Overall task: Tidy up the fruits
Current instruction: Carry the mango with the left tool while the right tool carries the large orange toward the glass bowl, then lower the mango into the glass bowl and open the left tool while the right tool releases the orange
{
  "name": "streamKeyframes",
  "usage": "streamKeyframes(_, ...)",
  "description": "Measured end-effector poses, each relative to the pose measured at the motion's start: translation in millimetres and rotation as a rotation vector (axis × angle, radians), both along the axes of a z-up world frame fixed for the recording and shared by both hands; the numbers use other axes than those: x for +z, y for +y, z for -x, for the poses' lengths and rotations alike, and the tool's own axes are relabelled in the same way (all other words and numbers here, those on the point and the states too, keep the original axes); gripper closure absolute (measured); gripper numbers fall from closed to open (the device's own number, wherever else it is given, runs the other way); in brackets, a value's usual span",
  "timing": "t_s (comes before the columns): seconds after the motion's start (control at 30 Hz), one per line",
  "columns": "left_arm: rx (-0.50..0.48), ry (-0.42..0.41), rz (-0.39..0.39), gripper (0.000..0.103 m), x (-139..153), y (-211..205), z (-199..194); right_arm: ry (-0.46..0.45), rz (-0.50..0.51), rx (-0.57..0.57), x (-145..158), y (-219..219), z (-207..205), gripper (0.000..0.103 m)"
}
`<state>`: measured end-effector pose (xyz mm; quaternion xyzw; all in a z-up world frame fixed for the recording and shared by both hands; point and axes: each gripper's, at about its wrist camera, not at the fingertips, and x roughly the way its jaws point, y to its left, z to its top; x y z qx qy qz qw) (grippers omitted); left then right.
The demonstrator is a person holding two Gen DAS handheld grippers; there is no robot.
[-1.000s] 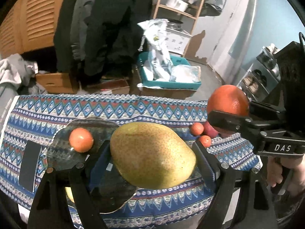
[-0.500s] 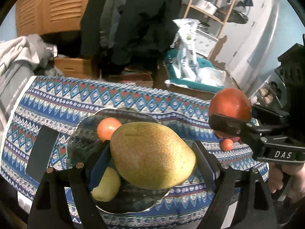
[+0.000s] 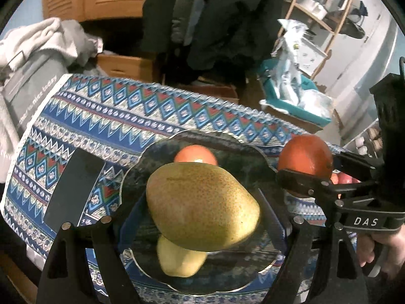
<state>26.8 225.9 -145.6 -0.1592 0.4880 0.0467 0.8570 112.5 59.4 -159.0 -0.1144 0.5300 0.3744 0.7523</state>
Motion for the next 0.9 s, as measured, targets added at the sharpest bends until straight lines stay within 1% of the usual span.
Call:
streamKeyframes(0.1,0.015,0.017,-0.006,0.017,-9.4,7.2,-0.6,0.019,0.015,0.005,-9.9,7.4,-1.9,0.034)
streamKeyframes(0.33,0.048,0.064,0.005,0.017,-29.2,22.7,-3.8,0.054,0.045,0.007,-30.7,16.5,-3.7,0.034)
streamKeyframes(0.6,0.067,0.12,0.035,0.017,-51.6,28.9,-12.5,0.08,0.055,0.002,-43.4,17.1,-4.4,0.034)
streamKeyframes(0.7,0.072,0.154,0.032,0.017,-59.3,28.6,-14.1,0.088,0.054,-0.002,-46.3,16.5,-4.2,0.034)
streamKeyframes(0.9,0.083,0.183,0.036,0.017,-67.4,30.7,-14.3,0.105,0.05,-0.01,-50.5,17.3,-5.0,0.034)
